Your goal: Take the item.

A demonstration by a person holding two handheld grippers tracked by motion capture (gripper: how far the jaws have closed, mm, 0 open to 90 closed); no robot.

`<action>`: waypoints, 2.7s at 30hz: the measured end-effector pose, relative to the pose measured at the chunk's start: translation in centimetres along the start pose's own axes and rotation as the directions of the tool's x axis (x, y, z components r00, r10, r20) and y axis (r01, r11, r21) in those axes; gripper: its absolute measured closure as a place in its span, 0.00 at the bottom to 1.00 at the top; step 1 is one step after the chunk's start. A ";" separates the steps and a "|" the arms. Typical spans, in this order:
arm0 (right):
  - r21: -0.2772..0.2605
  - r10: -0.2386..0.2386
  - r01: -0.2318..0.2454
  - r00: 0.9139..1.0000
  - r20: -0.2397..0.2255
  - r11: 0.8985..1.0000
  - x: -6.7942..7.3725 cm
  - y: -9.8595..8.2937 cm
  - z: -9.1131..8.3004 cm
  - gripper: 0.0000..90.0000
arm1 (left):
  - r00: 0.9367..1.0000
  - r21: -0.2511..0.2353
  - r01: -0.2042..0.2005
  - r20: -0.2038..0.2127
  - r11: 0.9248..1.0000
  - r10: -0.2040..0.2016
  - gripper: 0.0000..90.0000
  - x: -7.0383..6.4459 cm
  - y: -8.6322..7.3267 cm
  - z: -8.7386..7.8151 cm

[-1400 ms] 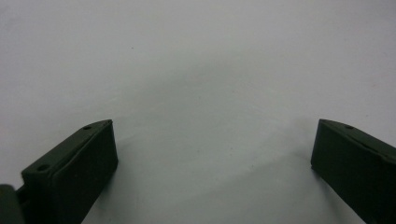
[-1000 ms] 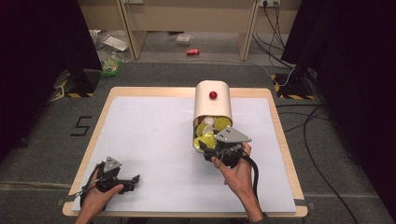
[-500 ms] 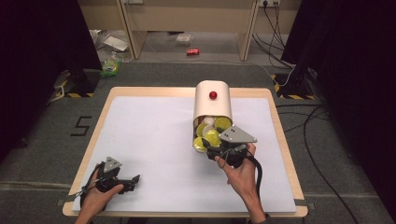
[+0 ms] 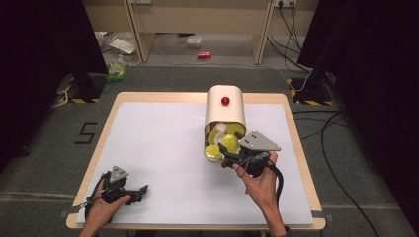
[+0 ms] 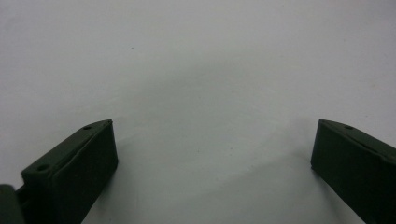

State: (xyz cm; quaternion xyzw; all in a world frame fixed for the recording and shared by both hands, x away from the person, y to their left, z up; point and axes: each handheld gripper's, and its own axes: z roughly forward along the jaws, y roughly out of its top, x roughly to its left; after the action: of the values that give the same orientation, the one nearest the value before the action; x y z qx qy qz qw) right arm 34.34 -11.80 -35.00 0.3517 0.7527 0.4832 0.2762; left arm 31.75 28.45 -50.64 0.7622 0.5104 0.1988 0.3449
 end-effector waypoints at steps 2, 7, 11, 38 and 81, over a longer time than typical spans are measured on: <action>-0.006 -0.002 0.002 1.000 0.003 1.000 -0.1 0.0 -0.2 0.43 | 1.000 0.000 0.000 0.000 1.000 0.000 0.00 0.0 0.0 0.0; -0.016 0.008 -0.008 1.000 0.016 1.000 -0.6 0.2 -0.9 0.43 | 1.000 0.000 0.000 0.000 1.000 0.000 0.00 0.0 0.0 0.0; -0.023 0.015 -0.015 1.000 0.023 1.000 -0.9 0.2 -1.2 0.43 | 1.000 0.000 0.000 0.000 1.000 0.000 0.00 0.0 0.0 0.0; -0.059 0.067 -0.060 0.991 0.113 0.996 -4.2 -0.4 -3.7 0.43 | 1.000 0.000 0.000 0.000 1.000 0.000 0.00 0.0 0.0 0.0; 0.013 0.166 -0.179 0.933 0.318 0.984 -11.1 -7.1 -3.0 0.43 | 1.000 0.000 0.000 0.000 1.000 0.000 0.00 0.0 0.0 0.0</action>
State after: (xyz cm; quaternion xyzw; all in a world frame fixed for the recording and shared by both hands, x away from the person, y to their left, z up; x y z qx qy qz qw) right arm 36.89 -24.32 -39.59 0.4948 0.6749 0.4272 0.3423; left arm 31.75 28.47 -50.63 0.7623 0.5103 0.1986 0.3450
